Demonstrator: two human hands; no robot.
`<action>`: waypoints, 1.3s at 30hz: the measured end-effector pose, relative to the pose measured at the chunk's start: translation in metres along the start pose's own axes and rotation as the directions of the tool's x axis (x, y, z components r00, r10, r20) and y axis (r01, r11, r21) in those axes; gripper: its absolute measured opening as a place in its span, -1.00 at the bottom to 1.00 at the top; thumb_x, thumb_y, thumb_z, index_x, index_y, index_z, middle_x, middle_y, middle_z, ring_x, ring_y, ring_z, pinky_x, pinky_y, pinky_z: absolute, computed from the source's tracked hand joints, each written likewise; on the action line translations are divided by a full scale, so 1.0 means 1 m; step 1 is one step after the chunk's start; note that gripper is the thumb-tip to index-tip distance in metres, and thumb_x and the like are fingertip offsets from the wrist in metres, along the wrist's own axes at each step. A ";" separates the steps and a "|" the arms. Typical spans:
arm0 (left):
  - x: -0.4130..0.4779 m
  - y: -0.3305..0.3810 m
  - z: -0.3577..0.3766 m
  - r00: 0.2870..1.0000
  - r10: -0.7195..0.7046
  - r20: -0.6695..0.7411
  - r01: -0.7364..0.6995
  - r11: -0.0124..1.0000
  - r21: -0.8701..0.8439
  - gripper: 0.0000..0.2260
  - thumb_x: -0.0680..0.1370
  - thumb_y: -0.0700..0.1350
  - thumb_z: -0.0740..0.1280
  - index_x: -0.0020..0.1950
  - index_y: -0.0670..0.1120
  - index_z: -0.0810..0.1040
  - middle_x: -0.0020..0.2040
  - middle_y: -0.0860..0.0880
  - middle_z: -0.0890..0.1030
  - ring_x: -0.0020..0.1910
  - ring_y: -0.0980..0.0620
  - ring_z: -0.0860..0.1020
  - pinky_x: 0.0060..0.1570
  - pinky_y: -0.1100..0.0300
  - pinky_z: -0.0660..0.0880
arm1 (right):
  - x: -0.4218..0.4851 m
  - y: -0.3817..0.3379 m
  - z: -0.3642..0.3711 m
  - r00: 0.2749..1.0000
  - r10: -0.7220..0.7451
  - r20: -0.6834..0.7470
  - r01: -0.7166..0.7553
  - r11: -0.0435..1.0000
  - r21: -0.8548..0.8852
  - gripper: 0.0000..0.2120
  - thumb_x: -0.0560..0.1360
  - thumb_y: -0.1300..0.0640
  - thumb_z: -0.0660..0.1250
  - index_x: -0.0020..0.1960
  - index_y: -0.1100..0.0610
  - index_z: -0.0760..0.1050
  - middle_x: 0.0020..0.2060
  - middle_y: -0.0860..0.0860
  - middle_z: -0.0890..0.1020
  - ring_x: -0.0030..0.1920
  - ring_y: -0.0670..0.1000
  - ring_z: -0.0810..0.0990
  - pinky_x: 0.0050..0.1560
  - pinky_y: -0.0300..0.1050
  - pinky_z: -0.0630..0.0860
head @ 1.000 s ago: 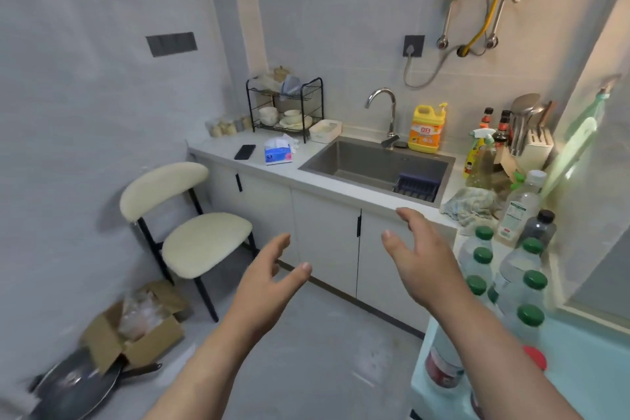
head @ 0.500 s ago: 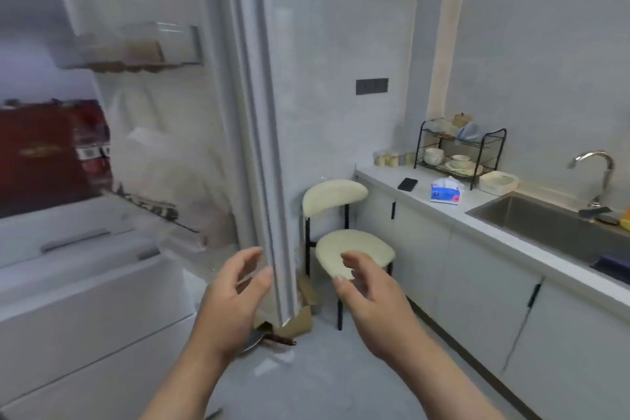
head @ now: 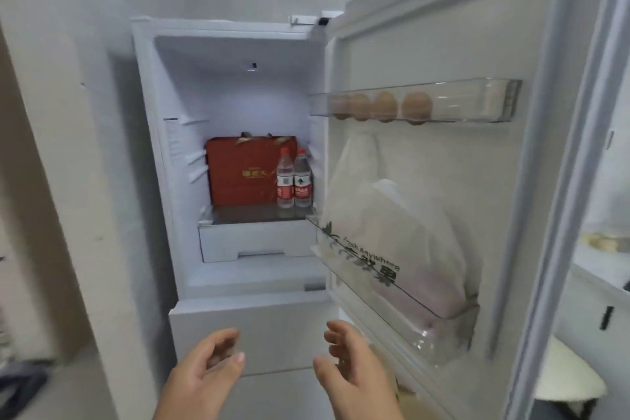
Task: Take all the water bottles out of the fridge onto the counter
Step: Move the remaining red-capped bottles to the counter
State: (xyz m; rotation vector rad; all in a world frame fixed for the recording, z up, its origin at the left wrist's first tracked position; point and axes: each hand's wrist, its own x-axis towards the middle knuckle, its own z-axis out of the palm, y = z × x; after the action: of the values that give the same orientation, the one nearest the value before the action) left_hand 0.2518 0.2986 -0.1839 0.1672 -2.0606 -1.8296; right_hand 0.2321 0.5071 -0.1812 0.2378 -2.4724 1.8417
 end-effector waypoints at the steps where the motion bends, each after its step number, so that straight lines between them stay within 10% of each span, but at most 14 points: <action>1: 0.013 -0.006 -0.006 1.000 -0.005 -0.021 0.005 1.000 0.008 -0.78 0.22 -0.15 0.43 -0.17 0.02 0.71 -0.14 0.16 0.73 -0.23 0.34 0.65 -0.17 0.58 0.48 | 0.015 0.000 0.013 1.000 0.001 0.028 -0.002 1.000 0.010 -0.63 0.45 0.07 0.42 0.06 -0.32 0.35 0.10 -0.26 0.56 0.11 -0.27 0.52 0.00 -0.45 0.44; 5: 0.078 -0.028 -0.021 1.000 -0.001 -0.016 0.002 0.998 0.068 -0.76 0.38 -0.42 0.46 -0.17 -0.08 0.68 -0.19 0.14 0.73 -0.19 0.31 0.67 -0.23 0.58 0.48 | 0.090 -0.001 0.061 0.993 0.011 0.114 -0.015 0.999 0.034 -0.56 0.44 0.01 0.39 0.19 -0.25 0.25 0.19 -0.23 0.47 0.16 -0.24 0.48 0.13 -0.43 0.39; 10: 0.166 -0.041 -0.040 0.997 -0.056 -0.056 0.063 0.989 0.135 -0.81 0.32 -0.25 0.51 -0.13 -0.02 0.67 -0.11 0.01 0.73 -0.02 0.03 0.68 -0.21 0.57 0.48 | 0.183 -0.005 0.106 0.997 0.007 0.075 -0.013 0.997 0.082 -0.52 0.49 0.09 0.37 0.32 -0.18 0.27 0.23 -0.25 0.45 0.24 -0.21 0.44 0.28 -0.29 0.37; 13: 0.210 -0.035 -0.048 0.998 -0.023 -0.054 0.031 0.990 0.141 -0.80 0.23 -0.03 0.46 -0.17 0.15 0.70 -0.10 0.23 0.71 -0.10 0.29 0.66 -0.15 0.52 0.51 | 0.239 -0.014 0.122 0.999 -0.026 0.020 0.024 0.997 0.078 -0.60 0.54 0.06 0.33 0.28 -0.22 0.28 0.28 -0.20 0.47 0.27 -0.16 0.45 0.31 -0.17 0.39; 17: 0.267 -0.034 -0.042 0.999 0.003 -0.044 0.001 0.996 0.093 -0.84 0.42 -0.11 0.45 -0.03 0.07 0.67 -0.03 0.17 0.71 -0.02 0.28 0.63 0.12 0.14 0.49 | 0.304 -0.028 0.132 0.999 -0.034 -0.043 0.036 0.999 0.038 -0.57 0.58 0.01 0.26 0.42 -0.13 0.28 0.37 -0.15 0.42 0.36 -0.11 0.39 0.38 -0.05 0.35; 23: 0.382 -0.042 -0.013 0.997 0.040 0.060 -0.044 0.996 0.076 -0.84 0.56 -0.20 0.37 0.04 0.06 0.58 0.10 0.06 0.63 0.13 0.15 0.56 0.09 0.20 0.42 | 0.382 -0.038 0.144 0.988 -0.046 -0.150 0.041 0.998 -0.041 -0.48 0.57 -0.02 0.26 0.49 -0.10 0.23 0.43 -0.14 0.38 0.40 -0.09 0.35 0.40 -0.04 0.34; 32: 0.569 -0.041 0.073 0.975 0.010 0.224 -0.034 0.994 0.102 -0.45 0.50 -0.10 0.45 0.45 -0.17 0.37 0.28 -0.06 0.53 0.20 -0.01 0.52 0.13 0.16 0.41 | 0.474 -0.045 0.158 0.926 -0.005 -0.378 -0.023 0.997 -0.070 -0.56 0.56 0.05 0.30 0.41 -0.13 0.31 0.30 -0.22 0.47 0.31 -0.13 0.45 0.36 -0.01 0.42; 36: 0.624 -0.059 0.117 0.968 -0.006 0.250 -0.042 0.982 0.184 -0.65 0.40 -0.11 0.52 0.14 0.00 0.51 -0.06 0.10 0.58 0.05 -0.03 0.61 -0.01 0.13 0.46 | 0.499 -0.039 0.155 0.901 0.068 -0.429 -0.099 0.994 -0.051 -0.64 0.57 0.03 0.28 0.27 -0.27 0.26 0.13 -0.31 0.42 0.23 -0.11 0.47 0.31 -0.09 0.42; 39: 0.650 -0.075 0.137 0.972 -0.067 0.223 0.007 0.965 0.262 -0.41 0.27 0.03 0.57 0.23 -0.09 0.48 0.13 -0.07 0.63 0.12 -0.12 0.62 0.05 0.00 0.57 | 0.521 -0.030 0.152 0.881 0.067 -0.469 -0.104 0.993 -0.052 -0.62 0.57 0.03 0.27 0.32 -0.21 0.27 0.07 -0.33 0.41 0.20 -0.14 0.46 0.23 -0.16 0.41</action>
State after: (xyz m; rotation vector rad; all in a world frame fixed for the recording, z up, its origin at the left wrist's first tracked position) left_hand -0.4072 0.1985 -0.1378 0.0651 -2.4727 -1.6591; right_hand -0.2693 0.3050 -0.1290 -0.2937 -2.2299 1.5890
